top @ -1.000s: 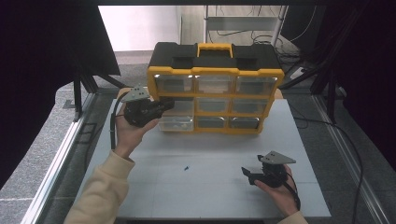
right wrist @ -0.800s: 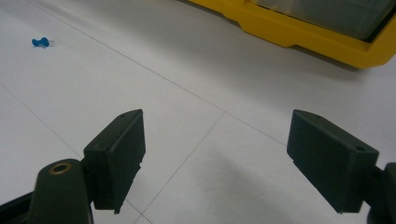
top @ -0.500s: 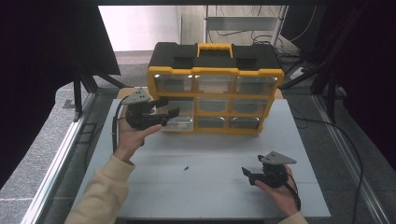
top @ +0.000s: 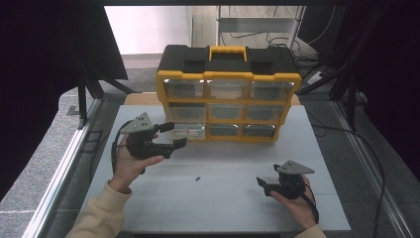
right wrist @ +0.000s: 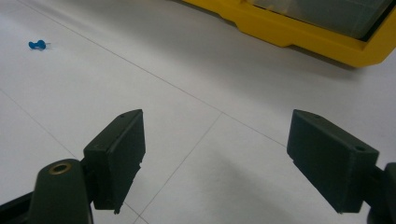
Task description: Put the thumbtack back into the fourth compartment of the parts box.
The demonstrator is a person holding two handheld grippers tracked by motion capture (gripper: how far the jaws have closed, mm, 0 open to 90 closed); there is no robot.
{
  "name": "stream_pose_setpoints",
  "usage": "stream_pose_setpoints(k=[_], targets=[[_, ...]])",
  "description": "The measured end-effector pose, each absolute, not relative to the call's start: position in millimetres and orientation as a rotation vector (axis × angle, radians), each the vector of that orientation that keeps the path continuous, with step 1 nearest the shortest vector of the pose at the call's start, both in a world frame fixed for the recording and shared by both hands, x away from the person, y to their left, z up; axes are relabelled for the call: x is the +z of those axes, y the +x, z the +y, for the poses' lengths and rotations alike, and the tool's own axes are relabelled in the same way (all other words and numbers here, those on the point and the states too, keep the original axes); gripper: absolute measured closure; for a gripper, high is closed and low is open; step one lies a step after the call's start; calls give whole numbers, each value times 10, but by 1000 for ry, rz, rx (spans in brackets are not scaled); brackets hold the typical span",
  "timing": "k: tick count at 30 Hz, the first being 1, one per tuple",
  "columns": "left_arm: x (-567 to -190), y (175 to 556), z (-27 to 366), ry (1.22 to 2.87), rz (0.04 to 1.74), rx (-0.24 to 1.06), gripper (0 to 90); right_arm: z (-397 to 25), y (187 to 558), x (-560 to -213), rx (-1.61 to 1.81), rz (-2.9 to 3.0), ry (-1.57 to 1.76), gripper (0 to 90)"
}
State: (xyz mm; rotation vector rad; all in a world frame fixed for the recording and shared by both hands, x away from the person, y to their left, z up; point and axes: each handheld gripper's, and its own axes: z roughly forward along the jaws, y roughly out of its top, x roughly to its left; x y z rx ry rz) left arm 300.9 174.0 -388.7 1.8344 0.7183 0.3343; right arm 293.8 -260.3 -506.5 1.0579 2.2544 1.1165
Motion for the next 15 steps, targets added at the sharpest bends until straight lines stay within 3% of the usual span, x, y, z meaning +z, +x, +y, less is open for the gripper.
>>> stream_pose_setpoints(k=[15], targets=[[-4219, 2800, 1609, 1938, 715, 273, 270, -2603, 2939, -5067, 1120, 2253, 1056, 192]])
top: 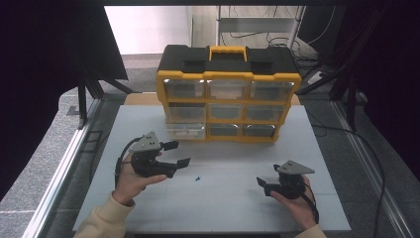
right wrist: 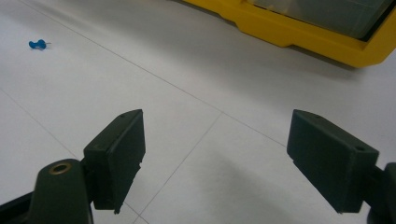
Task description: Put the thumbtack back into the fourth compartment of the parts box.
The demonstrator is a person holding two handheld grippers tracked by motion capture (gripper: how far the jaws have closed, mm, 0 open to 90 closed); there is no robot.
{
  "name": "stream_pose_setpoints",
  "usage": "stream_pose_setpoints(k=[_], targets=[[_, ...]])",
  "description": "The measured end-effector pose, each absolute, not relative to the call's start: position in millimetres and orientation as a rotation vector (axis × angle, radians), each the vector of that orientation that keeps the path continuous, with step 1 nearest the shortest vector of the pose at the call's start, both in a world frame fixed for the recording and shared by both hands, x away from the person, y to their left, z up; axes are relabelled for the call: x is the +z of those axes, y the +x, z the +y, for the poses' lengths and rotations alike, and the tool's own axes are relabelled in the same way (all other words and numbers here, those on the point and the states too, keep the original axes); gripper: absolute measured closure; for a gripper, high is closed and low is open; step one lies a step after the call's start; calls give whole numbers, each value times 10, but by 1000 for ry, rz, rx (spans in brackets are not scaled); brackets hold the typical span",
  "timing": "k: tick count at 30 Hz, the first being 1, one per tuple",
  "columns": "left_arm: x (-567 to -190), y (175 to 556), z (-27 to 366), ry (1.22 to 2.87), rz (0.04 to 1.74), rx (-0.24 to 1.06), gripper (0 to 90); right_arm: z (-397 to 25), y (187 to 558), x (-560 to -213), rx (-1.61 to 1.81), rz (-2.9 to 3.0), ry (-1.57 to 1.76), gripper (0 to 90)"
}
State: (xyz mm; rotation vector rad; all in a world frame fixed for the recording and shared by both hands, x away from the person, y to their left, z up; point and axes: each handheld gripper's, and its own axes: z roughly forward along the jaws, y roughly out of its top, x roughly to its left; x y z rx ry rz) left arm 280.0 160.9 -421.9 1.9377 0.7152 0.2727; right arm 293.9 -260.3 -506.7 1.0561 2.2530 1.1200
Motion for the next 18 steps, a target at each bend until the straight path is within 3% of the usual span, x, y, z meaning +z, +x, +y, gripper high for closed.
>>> stream_pose_setpoints(k=[18], targets=[[-4682, 2833, 1338, 2110, 731, 188, 275, -2598, 2922, -5062, 1116, 2247, 1033, 194]])
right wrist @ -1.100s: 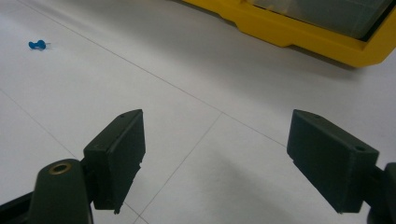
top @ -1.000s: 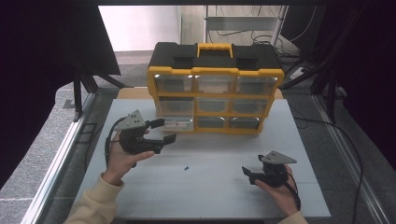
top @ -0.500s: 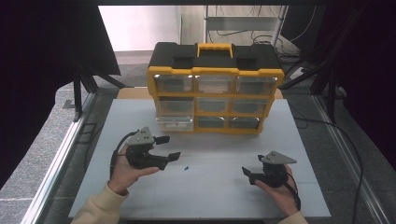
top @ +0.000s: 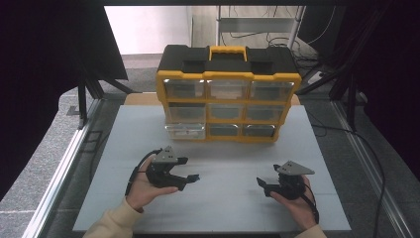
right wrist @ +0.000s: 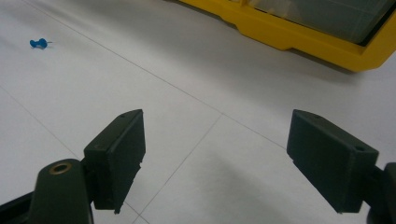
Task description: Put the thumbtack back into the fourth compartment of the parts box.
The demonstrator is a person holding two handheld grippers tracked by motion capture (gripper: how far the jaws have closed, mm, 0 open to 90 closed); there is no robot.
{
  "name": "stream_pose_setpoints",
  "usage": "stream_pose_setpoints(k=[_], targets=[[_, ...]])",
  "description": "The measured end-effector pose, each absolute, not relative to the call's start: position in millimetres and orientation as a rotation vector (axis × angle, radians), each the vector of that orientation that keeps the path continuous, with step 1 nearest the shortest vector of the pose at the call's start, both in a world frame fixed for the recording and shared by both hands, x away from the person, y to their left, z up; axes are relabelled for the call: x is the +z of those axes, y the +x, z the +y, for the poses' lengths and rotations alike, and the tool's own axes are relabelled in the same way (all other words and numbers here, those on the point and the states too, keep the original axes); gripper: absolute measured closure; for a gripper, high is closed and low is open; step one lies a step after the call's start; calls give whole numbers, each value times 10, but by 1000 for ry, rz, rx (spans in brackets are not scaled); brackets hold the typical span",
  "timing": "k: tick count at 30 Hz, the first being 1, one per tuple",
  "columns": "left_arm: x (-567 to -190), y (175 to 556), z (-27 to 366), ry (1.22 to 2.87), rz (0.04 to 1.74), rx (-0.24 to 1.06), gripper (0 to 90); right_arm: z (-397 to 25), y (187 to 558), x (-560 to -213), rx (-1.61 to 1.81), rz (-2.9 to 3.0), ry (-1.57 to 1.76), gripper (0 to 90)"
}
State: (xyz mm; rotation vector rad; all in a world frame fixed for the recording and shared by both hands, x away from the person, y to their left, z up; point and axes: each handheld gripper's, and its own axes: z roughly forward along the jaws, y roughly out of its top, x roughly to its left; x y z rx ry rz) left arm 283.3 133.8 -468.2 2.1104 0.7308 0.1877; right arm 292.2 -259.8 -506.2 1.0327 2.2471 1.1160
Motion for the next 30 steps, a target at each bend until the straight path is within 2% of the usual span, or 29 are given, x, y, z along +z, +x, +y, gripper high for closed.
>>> stream_pose_setpoints(k=[8, 18, 30], targets=[[-4808, 2891, 1275, 2156, 753, 160, 278, -2595, 2914, -5053, 1123, 2236, 1028, 195], [-5093, 3049, 1043, 2291, 781, 161, 295, -2578, 2914, -5064, 1113, 2245, 1024, 195], [-5199, 3149, 969, 2371, 808, 161, 321, -2573, 2919, -5073, 1102, 2254, 1024, 195]])
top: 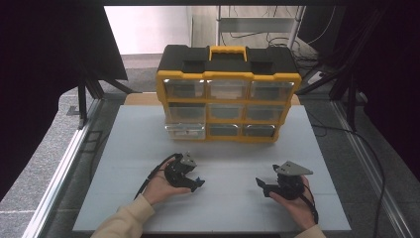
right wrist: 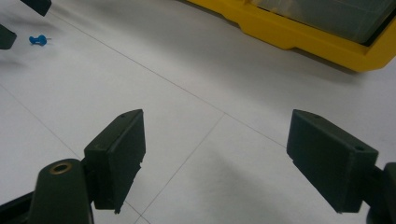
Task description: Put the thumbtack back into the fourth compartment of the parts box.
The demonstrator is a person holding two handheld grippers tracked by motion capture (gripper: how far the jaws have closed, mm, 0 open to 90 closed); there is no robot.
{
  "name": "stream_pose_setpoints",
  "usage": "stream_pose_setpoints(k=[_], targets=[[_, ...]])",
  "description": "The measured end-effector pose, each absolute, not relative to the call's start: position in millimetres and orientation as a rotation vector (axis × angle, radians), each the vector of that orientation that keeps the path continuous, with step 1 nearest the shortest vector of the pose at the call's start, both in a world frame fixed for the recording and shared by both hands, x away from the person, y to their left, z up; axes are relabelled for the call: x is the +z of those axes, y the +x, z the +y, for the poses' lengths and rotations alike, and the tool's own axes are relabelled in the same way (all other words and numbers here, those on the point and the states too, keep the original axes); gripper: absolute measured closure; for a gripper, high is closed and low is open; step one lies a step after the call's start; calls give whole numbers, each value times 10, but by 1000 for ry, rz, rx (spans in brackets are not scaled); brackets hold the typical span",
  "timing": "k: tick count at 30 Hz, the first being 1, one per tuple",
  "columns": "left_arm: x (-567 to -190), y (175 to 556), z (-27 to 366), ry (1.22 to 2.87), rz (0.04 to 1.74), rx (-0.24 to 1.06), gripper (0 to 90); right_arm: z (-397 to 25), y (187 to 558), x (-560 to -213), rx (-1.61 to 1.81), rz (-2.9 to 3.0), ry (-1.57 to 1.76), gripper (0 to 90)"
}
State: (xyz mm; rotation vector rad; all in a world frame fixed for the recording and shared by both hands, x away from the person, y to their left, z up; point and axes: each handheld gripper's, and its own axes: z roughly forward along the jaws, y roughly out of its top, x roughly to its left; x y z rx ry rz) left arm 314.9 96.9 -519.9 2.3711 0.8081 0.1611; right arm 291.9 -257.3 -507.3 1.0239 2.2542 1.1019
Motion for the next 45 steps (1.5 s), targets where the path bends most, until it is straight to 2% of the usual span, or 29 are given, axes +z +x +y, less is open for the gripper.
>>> stream_pose_setpoints(k=[7, 12, 20, 31, 45], targets=[[-5230, 3157, 940, 2401, 803, 171, 379, -2573, 2921, -5076, 1101, 2256, 1025, 195], [-5259, 3164, 909, 2441, 783, 173, 460, -2578, 2924, -5075, 1099, 2253, 1032, 195], [-5257, 3173, 921, 2428, 799, 171, 537, -2576, 2924, -5076, 1097, 2254, 1032, 195], [-5243, 3167, 909, 2437, 792, 173, 818, -2578, 2923, -5074, 1098, 2250, 1037, 195], [-5250, 3180, 938, 2399, 798, 134, 847, -2583, 2926, -5075, 1092, 2249, 1038, 195]])
